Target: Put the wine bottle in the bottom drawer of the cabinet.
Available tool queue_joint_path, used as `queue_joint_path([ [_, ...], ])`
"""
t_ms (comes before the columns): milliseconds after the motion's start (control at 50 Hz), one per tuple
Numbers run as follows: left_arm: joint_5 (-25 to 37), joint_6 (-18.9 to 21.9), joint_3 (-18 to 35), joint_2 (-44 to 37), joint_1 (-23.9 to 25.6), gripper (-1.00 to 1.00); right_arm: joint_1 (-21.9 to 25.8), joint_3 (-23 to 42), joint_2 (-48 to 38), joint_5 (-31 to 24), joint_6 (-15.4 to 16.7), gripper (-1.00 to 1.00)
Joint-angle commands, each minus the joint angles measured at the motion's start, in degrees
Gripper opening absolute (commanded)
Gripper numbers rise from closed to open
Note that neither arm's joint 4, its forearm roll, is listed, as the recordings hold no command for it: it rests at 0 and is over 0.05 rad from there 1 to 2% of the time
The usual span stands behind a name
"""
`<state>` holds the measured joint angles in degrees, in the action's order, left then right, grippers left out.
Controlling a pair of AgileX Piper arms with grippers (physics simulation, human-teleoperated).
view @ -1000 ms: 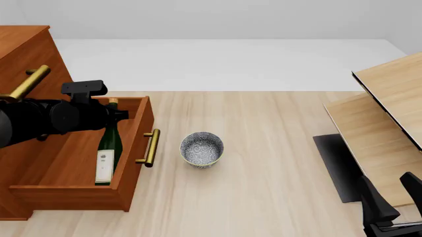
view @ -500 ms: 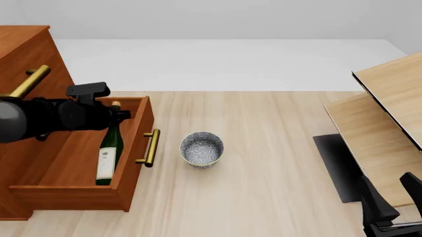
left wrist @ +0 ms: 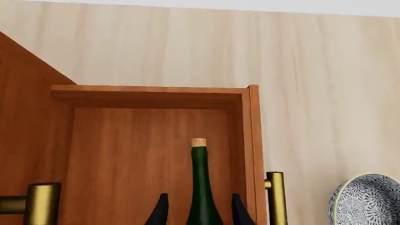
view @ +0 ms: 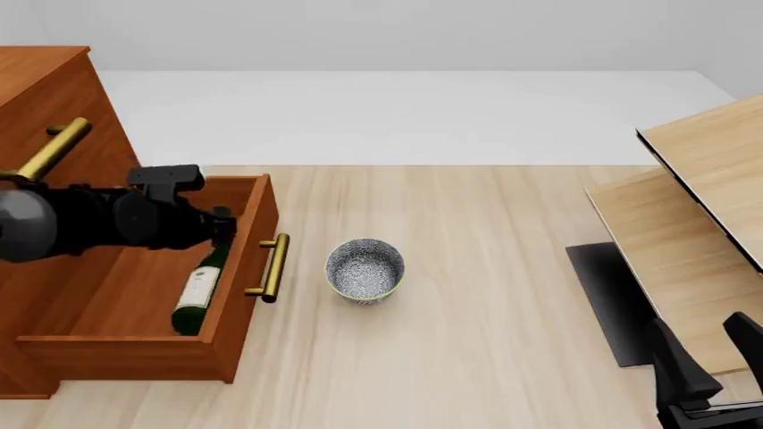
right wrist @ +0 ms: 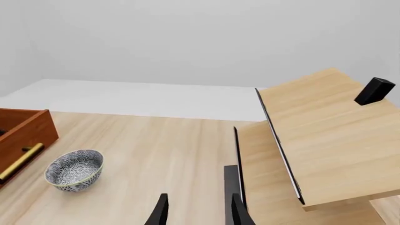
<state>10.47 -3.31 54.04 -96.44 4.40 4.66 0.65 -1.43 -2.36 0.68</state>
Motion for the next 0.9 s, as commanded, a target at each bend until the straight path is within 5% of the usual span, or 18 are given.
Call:
queue_joint_path([
  [20, 1.3, -0.4, -1.6, 2.7, -0.9, 1.0, -0.2, 0.0, 0.2, -0.2, 0.2, 1.0],
  [460, 7.8, 1.5, 3.5, 7.9, -2.0, 1.0, -0.1, 0.0, -0.2, 0.1, 0.3, 1.0],
  [900, 20.8, 3.9, 12.4, 24.3, 5.7, 1.0, 0.0, 0.1, 0.2, -0.3, 0.9, 1.0],
])
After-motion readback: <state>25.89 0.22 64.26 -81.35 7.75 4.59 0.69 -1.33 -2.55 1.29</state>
